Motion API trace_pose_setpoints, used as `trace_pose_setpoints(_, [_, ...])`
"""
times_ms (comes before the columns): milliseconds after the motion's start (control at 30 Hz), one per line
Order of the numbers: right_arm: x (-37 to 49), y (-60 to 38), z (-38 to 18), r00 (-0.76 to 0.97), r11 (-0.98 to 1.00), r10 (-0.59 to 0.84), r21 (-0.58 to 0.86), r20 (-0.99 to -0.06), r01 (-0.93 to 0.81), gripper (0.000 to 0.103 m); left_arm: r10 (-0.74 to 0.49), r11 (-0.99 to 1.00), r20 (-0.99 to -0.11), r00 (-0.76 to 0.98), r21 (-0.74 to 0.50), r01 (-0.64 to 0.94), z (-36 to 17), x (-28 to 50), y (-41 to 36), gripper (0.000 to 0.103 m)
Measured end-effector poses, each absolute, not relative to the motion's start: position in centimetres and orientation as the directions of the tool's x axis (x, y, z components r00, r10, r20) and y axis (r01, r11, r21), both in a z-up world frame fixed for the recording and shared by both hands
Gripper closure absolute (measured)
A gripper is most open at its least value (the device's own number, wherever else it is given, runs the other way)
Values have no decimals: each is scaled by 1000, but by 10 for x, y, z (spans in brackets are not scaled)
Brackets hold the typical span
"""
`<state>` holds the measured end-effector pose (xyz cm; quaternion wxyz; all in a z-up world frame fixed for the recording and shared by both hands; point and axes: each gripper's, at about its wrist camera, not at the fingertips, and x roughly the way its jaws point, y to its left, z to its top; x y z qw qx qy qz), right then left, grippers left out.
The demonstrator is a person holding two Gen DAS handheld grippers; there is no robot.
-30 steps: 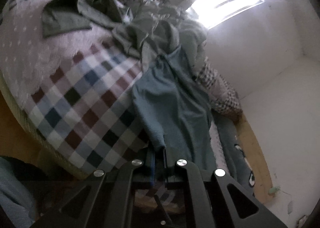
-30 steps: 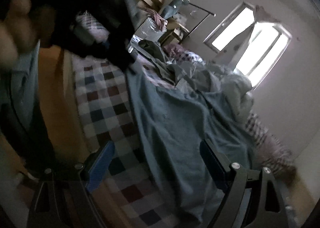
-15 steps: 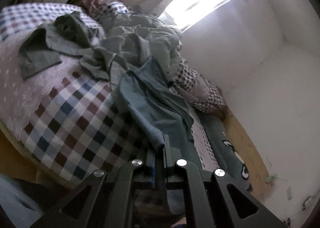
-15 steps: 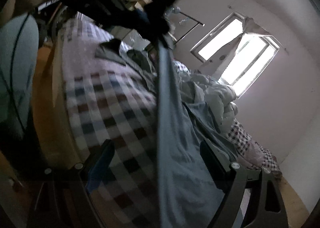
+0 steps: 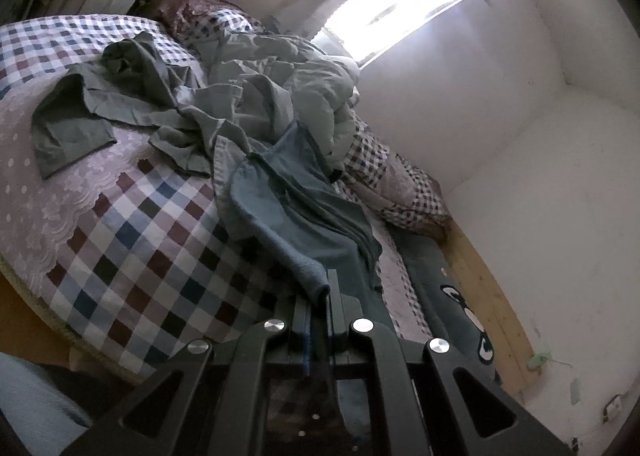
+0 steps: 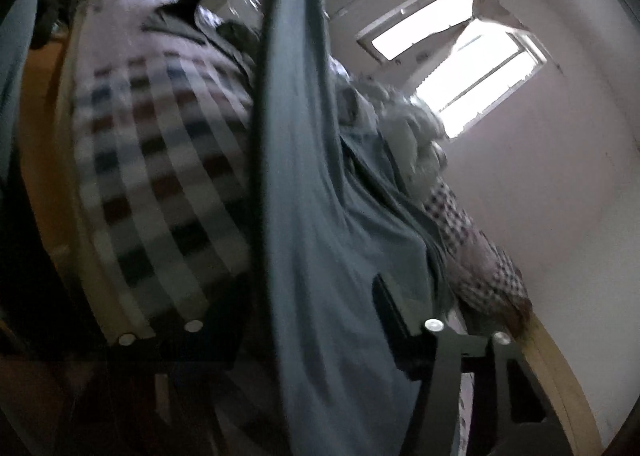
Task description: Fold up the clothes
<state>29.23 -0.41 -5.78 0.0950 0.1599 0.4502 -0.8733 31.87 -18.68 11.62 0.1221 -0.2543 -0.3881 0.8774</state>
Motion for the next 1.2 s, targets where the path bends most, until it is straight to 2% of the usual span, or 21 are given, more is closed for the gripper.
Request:
trace_pose_setpoints(300, [284, 68, -67, -908, -597, 167, -772, -385, 217, 40, 428, -662, -335, -839, -749, -39, 130, 310, -186, 100])
trace_pose_setpoints(633, [280, 157, -77, -834, -611, 379, -785, -401, 100, 40, 410, -668, -358, -839, -744, -9, 128, 300, -191, 100])
trace_pose_setpoints(867, [282, 189, -76, -823, -555, 433, -829, -366, 77, 49, 399, -675, -368, -840, -738, 3, 127, 300, -190, 100])
trace_pose_setpoints(1000, [291, 194, -73, -839, -527, 433, -848, -330, 61, 50, 393, -679, -374, -840, -734, 9, 127, 300, -189, 100])
trace_pose_setpoints(1200, [301, 198, -76, -840, -501, 436, -862, -323, 72, 52, 378, -683, -379, -845, -730, 22, 128, 304, -194, 100])
